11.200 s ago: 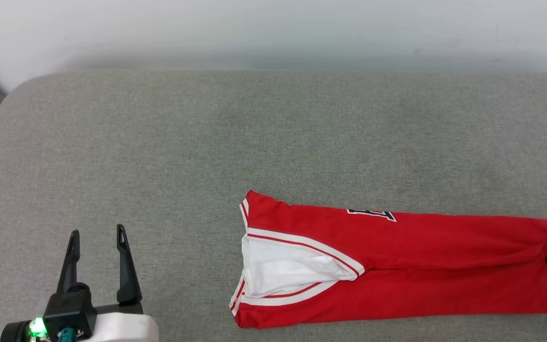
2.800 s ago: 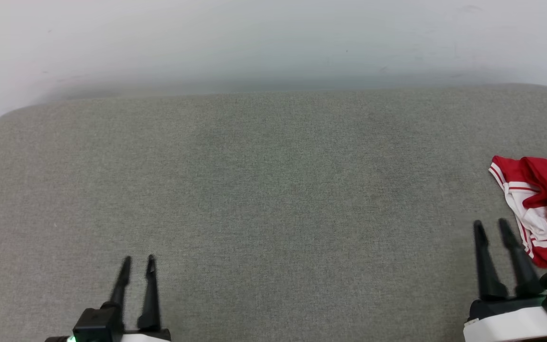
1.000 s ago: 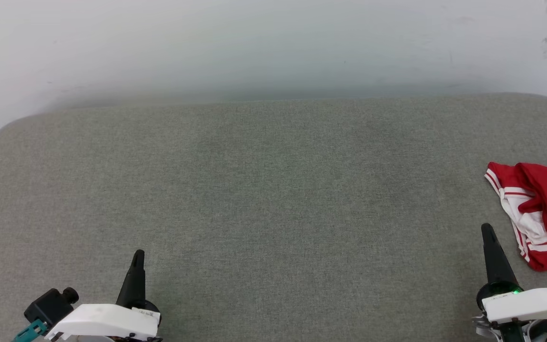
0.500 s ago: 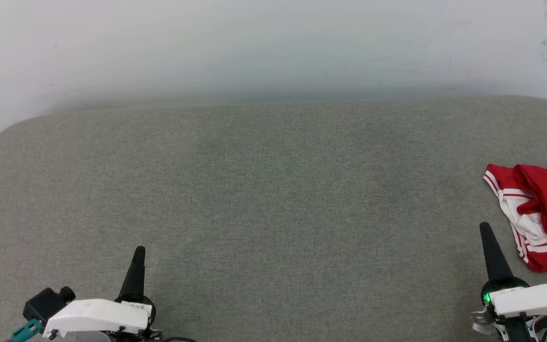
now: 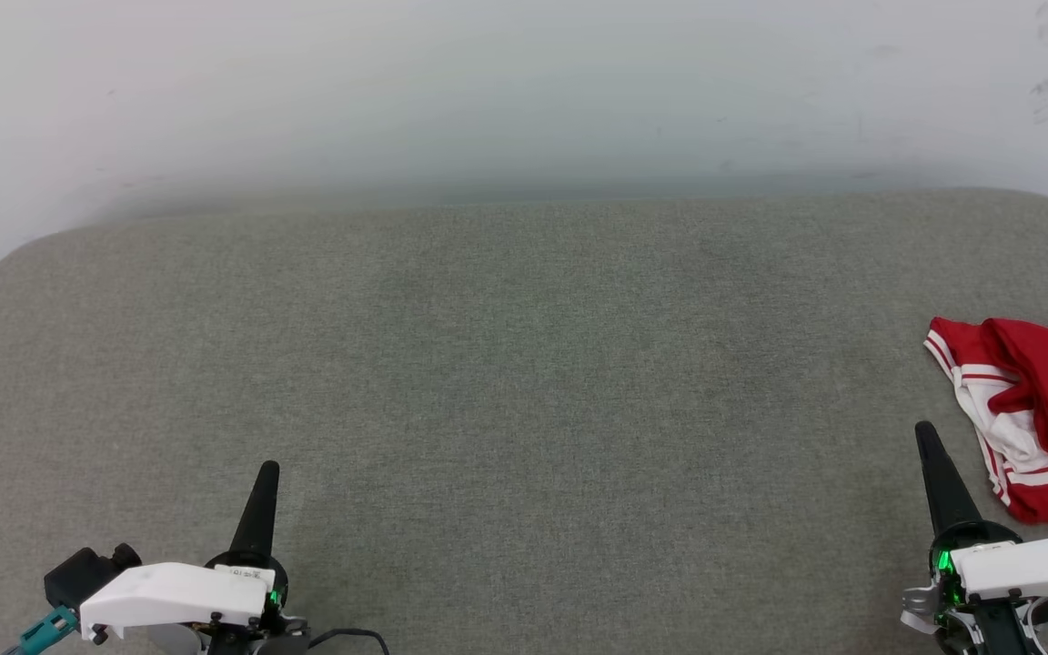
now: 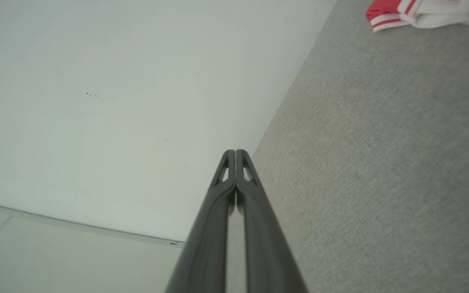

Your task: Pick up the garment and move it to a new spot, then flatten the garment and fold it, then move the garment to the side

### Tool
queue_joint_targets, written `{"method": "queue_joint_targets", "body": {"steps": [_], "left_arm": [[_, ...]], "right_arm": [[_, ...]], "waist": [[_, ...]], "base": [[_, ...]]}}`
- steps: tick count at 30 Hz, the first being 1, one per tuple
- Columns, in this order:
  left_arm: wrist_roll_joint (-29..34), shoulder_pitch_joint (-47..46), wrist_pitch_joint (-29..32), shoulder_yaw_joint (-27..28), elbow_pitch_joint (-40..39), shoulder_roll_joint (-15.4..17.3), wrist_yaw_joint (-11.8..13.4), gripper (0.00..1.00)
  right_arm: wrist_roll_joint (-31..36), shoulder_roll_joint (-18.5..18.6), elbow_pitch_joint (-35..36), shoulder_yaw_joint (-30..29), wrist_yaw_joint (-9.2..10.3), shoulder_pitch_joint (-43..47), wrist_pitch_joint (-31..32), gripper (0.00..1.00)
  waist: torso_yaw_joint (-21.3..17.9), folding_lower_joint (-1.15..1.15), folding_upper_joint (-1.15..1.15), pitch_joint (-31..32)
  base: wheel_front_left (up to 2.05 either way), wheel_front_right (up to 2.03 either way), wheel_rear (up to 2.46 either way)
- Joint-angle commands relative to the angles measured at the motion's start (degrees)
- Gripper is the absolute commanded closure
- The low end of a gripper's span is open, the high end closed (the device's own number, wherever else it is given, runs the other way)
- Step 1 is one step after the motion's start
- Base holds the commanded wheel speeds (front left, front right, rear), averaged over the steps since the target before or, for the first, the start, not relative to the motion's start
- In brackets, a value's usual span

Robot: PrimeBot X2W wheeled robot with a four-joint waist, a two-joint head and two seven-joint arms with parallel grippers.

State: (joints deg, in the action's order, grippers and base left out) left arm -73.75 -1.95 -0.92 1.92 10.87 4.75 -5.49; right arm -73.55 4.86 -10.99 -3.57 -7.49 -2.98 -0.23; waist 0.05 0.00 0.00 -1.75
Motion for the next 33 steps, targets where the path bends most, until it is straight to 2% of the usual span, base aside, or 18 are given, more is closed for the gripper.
{"method": "queue_joint_targets", "body": {"steps": [1,33], "left_arm": [[-1.29,-1.2,0.35,0.25,-0.09,0.24,-0.24,1.0],[-16.23,-3.68,4.5,1.89,2.42,-0.12,-1.74,1.0]], "right_arm": [[-1.3,-0.07,0.09,-0.19,-0.01,-1.23,0.29,1.0],[-16.02,-0.73,-2.34,-1.08,0.0,-2.97,4.32,1.0]], "waist": [[0.0,0.0,0.0,0.04],[-0.04,0.0,0.0,1.16]], "base": [[0.0,0.0,0.0],[0.0,0.0,0.0]]}}
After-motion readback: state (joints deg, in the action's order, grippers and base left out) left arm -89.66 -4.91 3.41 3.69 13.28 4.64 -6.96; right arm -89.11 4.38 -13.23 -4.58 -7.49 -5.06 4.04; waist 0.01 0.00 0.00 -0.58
